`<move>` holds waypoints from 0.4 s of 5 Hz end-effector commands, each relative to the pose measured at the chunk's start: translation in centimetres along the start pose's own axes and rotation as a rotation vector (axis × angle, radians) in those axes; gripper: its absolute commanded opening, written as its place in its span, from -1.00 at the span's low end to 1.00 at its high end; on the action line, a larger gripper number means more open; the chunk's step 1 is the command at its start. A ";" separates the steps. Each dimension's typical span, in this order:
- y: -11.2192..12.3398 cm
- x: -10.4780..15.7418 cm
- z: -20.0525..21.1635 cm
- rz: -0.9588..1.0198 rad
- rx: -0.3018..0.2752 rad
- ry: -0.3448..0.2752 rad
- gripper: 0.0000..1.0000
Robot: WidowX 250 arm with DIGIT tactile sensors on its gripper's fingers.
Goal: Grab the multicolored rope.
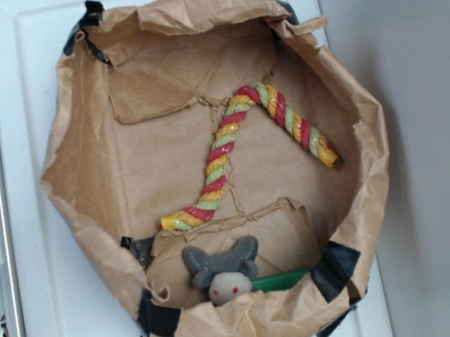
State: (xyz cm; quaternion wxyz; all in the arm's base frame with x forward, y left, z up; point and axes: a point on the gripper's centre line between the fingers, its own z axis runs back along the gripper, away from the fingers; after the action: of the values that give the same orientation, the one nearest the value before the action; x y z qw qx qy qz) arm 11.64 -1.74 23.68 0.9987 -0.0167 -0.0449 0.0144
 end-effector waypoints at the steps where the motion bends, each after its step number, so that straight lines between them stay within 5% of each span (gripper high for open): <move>1: 0.0 0.0 0.0 0.000 0.000 0.000 1.00; 2: -2.1 4.8 -2.2 0.030 -0.013 -0.065 1.00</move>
State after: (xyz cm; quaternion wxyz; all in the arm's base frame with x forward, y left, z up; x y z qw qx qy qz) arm 16.60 -3.66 21.30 0.9974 -0.0226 -0.0624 0.0288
